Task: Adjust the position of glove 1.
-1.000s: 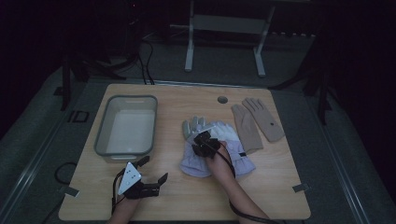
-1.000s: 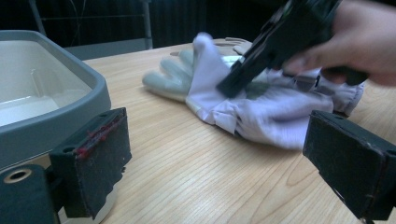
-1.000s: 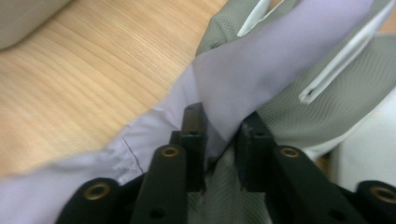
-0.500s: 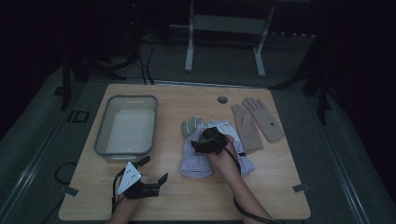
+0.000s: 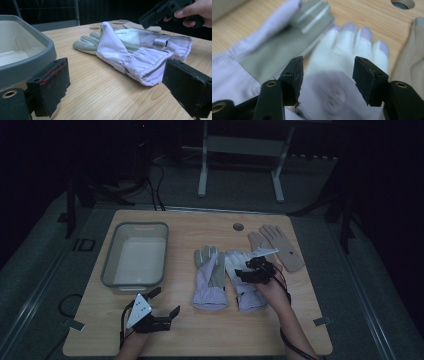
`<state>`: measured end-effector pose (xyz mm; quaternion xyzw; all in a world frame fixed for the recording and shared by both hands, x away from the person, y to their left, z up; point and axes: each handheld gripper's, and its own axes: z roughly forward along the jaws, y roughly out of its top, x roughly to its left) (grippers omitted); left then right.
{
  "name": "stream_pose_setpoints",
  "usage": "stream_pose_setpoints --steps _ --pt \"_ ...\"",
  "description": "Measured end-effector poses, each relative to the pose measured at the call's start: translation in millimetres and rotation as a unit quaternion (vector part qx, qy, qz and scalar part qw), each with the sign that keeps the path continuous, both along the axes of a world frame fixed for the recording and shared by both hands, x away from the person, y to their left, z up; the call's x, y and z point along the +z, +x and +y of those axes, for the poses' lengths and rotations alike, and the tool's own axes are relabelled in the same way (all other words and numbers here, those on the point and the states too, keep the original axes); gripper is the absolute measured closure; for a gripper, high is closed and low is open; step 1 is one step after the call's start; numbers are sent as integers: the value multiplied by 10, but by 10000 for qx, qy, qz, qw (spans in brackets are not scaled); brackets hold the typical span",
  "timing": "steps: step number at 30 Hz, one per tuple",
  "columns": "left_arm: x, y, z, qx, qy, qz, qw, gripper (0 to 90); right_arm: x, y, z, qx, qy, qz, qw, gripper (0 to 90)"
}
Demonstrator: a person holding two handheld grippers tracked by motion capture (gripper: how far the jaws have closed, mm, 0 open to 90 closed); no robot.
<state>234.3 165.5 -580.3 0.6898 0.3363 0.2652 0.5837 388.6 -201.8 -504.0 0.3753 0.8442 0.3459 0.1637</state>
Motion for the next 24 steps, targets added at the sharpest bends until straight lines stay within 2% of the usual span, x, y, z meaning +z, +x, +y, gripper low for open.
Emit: stream_pose_setpoints --steps 4,5,9,11,13,14,16,18,19,20,21,22,24 --pt "-1 5 8 -7 -45 24 10000 78 -98 3 -110 125 -24 51 9999 428" --pt "0 1 1 -4 -11 1 10000 78 -166 11 -161 202 -89 81 9997 428" --pt "0 -4 -10 -25 43 -18 10000 79 -339 58 -240 388 -101 104 9991 418" --pt "0 -3 -4 -23 21 -11 10000 79 -404 68 -259 400 -3 102 9991 468" --pt "-1 -1 -2 -16 -8 -1 10000 79 -416 56 -280 428 153 177 9988 587" --pt "-1 -1 -2 -16 -8 -1 10000 79 -416 56 -280 428 153 177 9988 587" --pt "0 -6 -8 -20 35 -22 10000 79 -426 0 -243 276 153 151 9994 642" --pt "0 -8 -12 -14 48 -29 10000 79 -416 -19 -227 45 274 269 9993 682" --pt "0 -8 -12 -14 48 -29 10000 79 -416 -19 -227 45 274 269 9993 682" --pt "0 -6 -9 -14 35 -21 10000 79 -400 -49 -206 -133 355 275 9989 724" --pt "0 -6 -9 -14 35 -21 10000 79 -400 -49 -206 -133 355 275 9989 724" --pt "0 -4 -6 -5 23 -18 10000 79 -352 -88 -182 -299 340 220 9987 760" --pt "0 -3 -4 2 -2 -8 10000 79 -290 -118 -165 -447 302 158 9984 777"
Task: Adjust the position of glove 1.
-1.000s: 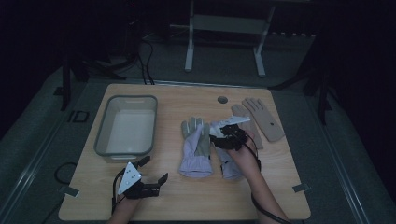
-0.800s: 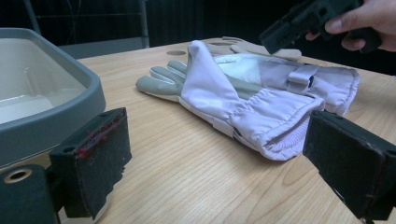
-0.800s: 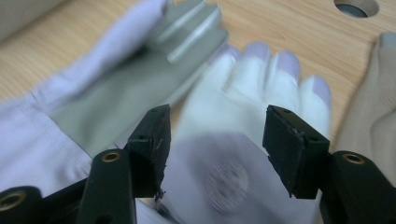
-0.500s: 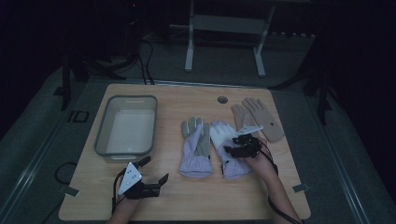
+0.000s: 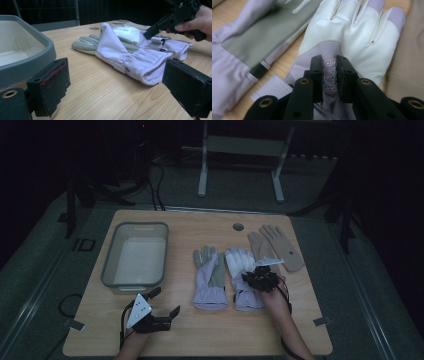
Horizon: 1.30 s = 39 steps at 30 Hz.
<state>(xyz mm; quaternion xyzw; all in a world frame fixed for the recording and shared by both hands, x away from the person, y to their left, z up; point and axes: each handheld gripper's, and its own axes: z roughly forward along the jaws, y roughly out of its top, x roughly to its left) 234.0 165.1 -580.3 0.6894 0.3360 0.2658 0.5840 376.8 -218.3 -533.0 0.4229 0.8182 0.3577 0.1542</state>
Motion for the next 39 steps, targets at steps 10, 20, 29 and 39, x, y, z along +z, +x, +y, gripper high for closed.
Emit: stream_pose_setpoints --steps 10,20,29,39 --pt "0 -2 -1 24 1 -3 10000 79 557 -166 86 -367 402 -278 9981 781" --pt "0 0 4 48 -6 -1 10000 79 974 -299 590 -239 460 -515 9973 777" --pt "0 -4 -1 48 16 -13 10000 79 860 -294 1057 -362 407 -417 9976 766" --pt "1 1 -2 32 30 3 10000 79 186 -108 1307 -593 157 116 9981 738"
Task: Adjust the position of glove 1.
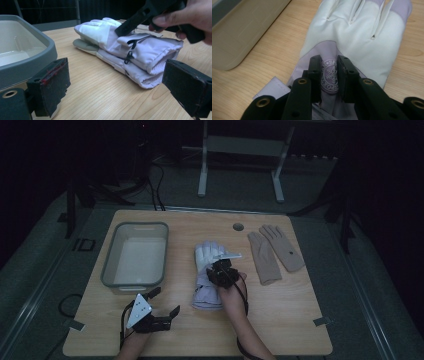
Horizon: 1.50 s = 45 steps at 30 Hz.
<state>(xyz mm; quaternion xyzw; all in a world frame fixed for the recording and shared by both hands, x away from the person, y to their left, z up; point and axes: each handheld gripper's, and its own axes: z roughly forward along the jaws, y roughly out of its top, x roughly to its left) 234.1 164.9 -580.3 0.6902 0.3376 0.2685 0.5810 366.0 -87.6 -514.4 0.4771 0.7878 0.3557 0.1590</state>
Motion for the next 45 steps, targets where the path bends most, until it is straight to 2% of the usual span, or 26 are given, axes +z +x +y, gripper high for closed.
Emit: stream_pose_setpoints --steps 5,13,15,21,25,29,33,35,38,42,45 --pt "0 -2 -2 3 22 -9 10000 79 -22 17 -18 -39 57 44 10000 735" --pt "0 -5 -5 0 8 -15 10000 79 -44 14 -85 96 -71 43 9999 728" --pt "0 -2 -4 7 -10 -2 10000 79 -57 14 -176 126 -44 94 9999 729" --pt "0 -4 -5 4 17 -9 10000 79 -37 20 -305 91 -141 54 9998 732" --pt "0 -4 -6 9 16 -4 10000 79 -16 45 -486 -25 -146 76 9999 732" --pt "-1 -5 -16 -10 67 -78 9999 80 6 55 -574 -76 60 141 9999 729" --pt "-1 -5 -18 -7 70 -90 9999 83 90 45 -534 -104 135 98 9998 743" --pt "-1 -3 -13 4 36 -72 10000 83 182 29 -472 -78 254 17 9996 746" --pt "-1 -1 -8 5 29 -56 10000 83 212 22 -389 -57 212 -35 9998 746" --pt "-1 -4 -6 -4 12 -50 10000 83 166 45 -338 -84 175 -12 9998 744" --pt "0 3 -7 -28 11 -18 10000 83 6 82 -302 -145 199 124 9996 721"
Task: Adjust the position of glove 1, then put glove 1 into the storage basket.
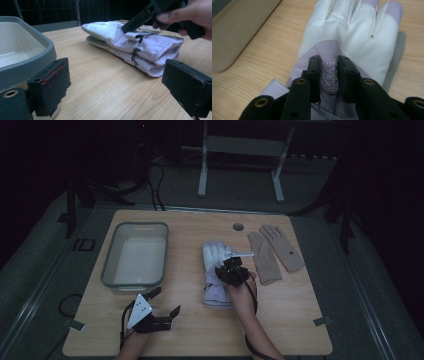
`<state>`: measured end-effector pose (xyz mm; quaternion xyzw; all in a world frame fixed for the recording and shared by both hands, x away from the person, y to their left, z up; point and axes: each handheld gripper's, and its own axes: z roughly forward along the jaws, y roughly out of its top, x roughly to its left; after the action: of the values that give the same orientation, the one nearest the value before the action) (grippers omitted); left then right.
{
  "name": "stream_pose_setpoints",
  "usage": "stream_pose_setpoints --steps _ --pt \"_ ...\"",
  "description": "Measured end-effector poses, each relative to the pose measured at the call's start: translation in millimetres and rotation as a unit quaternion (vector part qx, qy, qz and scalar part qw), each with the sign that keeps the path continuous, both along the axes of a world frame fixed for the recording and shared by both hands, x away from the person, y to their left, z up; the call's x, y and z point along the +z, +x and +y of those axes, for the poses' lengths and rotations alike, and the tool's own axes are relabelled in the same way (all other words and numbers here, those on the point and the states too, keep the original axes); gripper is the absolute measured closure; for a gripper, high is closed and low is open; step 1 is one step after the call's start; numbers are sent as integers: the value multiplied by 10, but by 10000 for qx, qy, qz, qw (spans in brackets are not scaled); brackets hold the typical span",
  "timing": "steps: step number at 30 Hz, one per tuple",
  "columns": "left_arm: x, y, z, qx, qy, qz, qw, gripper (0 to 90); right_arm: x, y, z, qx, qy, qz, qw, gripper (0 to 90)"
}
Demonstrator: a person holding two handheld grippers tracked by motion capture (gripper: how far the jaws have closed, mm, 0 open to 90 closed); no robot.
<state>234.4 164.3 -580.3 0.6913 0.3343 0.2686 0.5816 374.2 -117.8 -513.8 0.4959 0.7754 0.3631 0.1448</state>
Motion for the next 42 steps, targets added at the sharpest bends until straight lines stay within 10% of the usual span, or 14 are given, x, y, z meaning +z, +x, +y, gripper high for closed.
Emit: stream_pose_setpoints --steps 16,23,27,30,38,42 --pt "97 70 -110 -248 170 680 9972 83 405 -102 -460 427 460 -303 9976 140" --pt "269 89 -355 -621 733 1041 9899 83 347 -142 -781 774 495 -261 9954 151" --pt "342 152 -477 -842 662 1152 9875 84 316 -182 -874 923 376 -390 9943 149" --pt "530 302 -662 -1068 744 1147 9848 85 317 -182 -958 864 445 -80 9952 151" --pt "756 610 -949 -1112 614 1520 9802 146 366 -51 -828 695 564 -38 9960 112" --pt "726 666 -1026 -987 757 1615 9790 212 373 65 -723 668 627 9 9958 241"
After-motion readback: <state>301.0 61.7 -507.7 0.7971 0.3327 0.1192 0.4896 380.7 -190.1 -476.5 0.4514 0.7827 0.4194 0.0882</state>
